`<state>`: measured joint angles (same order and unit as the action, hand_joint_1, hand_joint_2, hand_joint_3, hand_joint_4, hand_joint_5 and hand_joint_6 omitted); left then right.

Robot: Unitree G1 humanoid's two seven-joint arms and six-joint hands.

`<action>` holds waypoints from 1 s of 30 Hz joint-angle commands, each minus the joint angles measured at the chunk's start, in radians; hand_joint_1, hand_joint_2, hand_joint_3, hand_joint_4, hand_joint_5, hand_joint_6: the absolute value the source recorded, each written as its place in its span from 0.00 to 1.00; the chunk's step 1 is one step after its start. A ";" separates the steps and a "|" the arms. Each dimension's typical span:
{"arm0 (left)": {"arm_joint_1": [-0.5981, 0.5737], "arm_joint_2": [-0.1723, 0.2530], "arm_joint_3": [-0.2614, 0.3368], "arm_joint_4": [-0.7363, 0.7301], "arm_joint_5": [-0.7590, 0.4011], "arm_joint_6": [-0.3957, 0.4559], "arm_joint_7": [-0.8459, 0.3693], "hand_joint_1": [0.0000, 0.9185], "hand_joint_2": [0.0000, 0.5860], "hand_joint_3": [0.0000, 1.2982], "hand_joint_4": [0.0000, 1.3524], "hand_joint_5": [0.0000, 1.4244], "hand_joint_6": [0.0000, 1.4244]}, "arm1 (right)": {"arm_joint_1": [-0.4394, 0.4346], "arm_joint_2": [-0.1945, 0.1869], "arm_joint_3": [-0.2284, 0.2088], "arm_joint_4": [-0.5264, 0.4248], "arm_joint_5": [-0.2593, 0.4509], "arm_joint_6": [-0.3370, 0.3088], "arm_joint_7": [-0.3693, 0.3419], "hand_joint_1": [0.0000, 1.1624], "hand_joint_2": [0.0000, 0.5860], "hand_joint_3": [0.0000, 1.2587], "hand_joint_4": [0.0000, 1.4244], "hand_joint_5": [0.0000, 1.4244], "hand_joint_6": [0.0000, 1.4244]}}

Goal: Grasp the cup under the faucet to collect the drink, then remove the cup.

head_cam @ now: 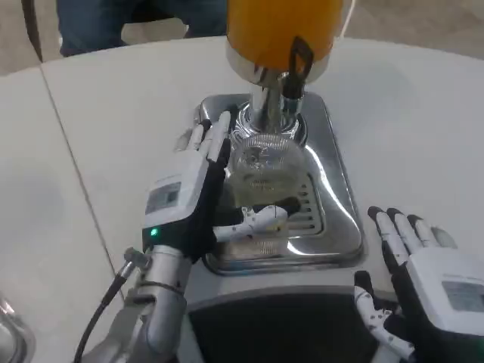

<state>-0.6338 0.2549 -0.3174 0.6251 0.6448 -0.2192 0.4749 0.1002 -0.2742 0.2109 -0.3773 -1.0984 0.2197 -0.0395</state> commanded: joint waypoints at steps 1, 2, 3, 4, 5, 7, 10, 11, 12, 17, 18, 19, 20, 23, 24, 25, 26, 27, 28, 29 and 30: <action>0.020 0.002 -0.011 -0.013 0.009 0.013 -0.024 0.32 0.07 0.00 0.00 0.00 0.00 | 0.019 0.000 -0.006 -0.021 0.004 0.002 -0.004 0.14 1.00 0.02 0.00 0.00 0.02; 0.027 0.009 -0.009 -0.022 0.007 0.007 -0.027 0.31 0.06 0.00 0.00 0.00 0.00 | 0.022 0.001 -0.006 -0.024 0.004 0.001 -0.004 0.14 1.00 0.02 0.00 0.00 0.02; 0.036 0.017 -0.006 -0.032 0.004 0.000 -0.029 0.31 0.06 0.00 0.00 0.00 0.00 | 0.024 0.002 -0.006 -0.027 0.005 0.002 -0.004 0.14 1.00 0.02 0.00 0.00 0.02; 0.042 0.023 -0.004 -0.040 0.001 -0.004 -0.031 0.31 0.06 0.00 0.00 0.00 0.00 | 0.026 0.003 -0.007 -0.030 0.007 0.001 -0.004 0.14 1.00 0.02 0.00 0.00 0.02; 0.048 0.030 0.000 -0.049 -0.001 -0.008 -0.032 0.31 0.06 0.00 0.00 0.00 0.00 | 0.027 0.004 -0.006 -0.033 0.006 0.001 -0.004 0.14 1.00 0.02 0.00 0.00 0.02; 0.066 0.049 0.013 -0.078 -0.009 -0.010 -0.040 0.31 0.06 0.00 0.00 0.00 0.00 | 0.028 0.005 -0.006 -0.036 0.006 -0.001 -0.006 0.14 1.00 0.02 0.00 0.00 0.02; 0.099 0.076 0.036 -0.136 -0.015 -0.006 -0.048 0.31 0.06 0.00 0.00 0.00 0.00 | 0.027 0.013 -0.008 -0.043 0.014 -0.002 -0.008 0.14 1.00 0.02 0.00 0.00 0.02; 0.115 0.090 0.048 -0.166 -0.015 -0.003 -0.052 0.30 0.06 0.00 0.00 0.00 0.00 | 0.028 0.015 -0.009 -0.044 0.016 -0.002 -0.009 0.14 1.00 0.02 0.00 0.00 0.02; 0.127 0.099 0.057 -0.187 -0.015 0.000 -0.056 0.30 0.06 0.00 0.00 0.00 0.00 | 0.030 0.019 -0.011 -0.049 0.020 -0.002 -0.012 0.14 1.00 0.02 0.00 0.00 0.02; 0.195 0.145 0.104 -0.305 -0.010 0.029 -0.089 0.30 0.06 0.00 0.00 0.00 0.00 | 0.042 0.029 -0.034 -0.081 0.048 -0.005 -0.014 0.14 1.00 0.02 0.00 0.00 0.02; 0.208 0.155 0.111 -0.329 -0.007 0.035 -0.098 0.30 0.06 0.00 0.00 0.00 0.00 | 0.044 0.032 -0.041 -0.089 0.057 -0.005 -0.014 0.14 1.00 0.02 0.00 0.00 0.02; 0.225 0.166 0.118 -0.357 0.000 0.041 -0.108 0.29 0.06 0.00 0.00 0.00 0.00 | 0.045 0.036 -0.050 -0.098 0.069 -0.006 -0.016 0.14 1.00 0.02 0.00 0.00 0.02; 0.245 0.179 0.124 -0.390 0.011 0.048 -0.118 0.29 0.06 0.00 0.00 0.00 0.00 | 0.046 0.040 -0.056 -0.104 0.078 -0.007 -0.018 0.13 1.00 0.02 0.00 0.00 0.02; 0.306 0.216 0.132 -0.487 0.048 0.072 -0.147 0.33 0.10 0.00 0.00 0.00 0.00 | 0.034 0.046 -0.083 -0.118 0.117 -0.016 -0.021 0.14 1.00 0.02 0.00 0.00 0.02; 0.336 0.232 0.134 -0.530 0.073 0.085 -0.158 0.34 0.11 0.00 0.00 0.00 0.00 | 0.030 0.046 -0.090 -0.120 0.127 -0.018 -0.021 0.14 1.00 0.02 0.00 0.00 0.02; 0.358 0.242 0.137 -0.561 0.091 0.096 -0.167 0.35 0.11 0.00 0.00 0.00 0.00 | 0.021 0.049 -0.098 -0.124 0.141 -0.020 -0.021 0.14 1.00 0.02 0.00 0.00 0.02; 0.382 0.250 0.141 -0.592 0.109 0.106 -0.175 0.35 0.13 0.00 0.00 0.00 0.00 | 0.009 0.051 -0.107 -0.126 0.157 -0.020 -0.017 0.14 1.00 0.02 0.00 0.00 0.03; 0.404 0.257 0.146 -0.617 0.124 0.113 -0.180 0.35 0.13 0.00 0.00 0.00 0.00 | 0.000 0.053 -0.113 -0.126 0.168 -0.021 -0.014 0.17 1.00 0.02 0.00 0.00 0.03; 0.420 0.260 0.151 -0.636 0.134 0.119 -0.185 0.35 0.13 0.00 0.00 0.00 0.00 | -0.013 0.054 -0.121 -0.127 0.184 -0.022 -0.011 0.18 1.00 0.02 0.00 0.00 0.03; 0.447 0.270 0.156 -0.665 0.155 0.128 -0.187 0.35 0.15 0.00 0.00 0.00 0.00 | -0.028 0.058 -0.125 -0.129 0.201 -0.021 -0.007 0.23 1.00 0.02 0.00 0.00 0.03; 0.473 0.280 0.161 -0.691 0.177 0.136 -0.189 0.37 0.15 0.00 0.00 0.00 0.00 | -0.046 0.070 -0.129 -0.133 0.225 -0.017 -0.005 0.30 1.00 0.02 0.00 0.00 0.03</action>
<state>-0.2221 0.5077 -0.1688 -0.0014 0.7707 -0.1019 0.3016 0.0897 -0.2226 0.1009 -0.4842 -0.9157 0.2046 -0.0453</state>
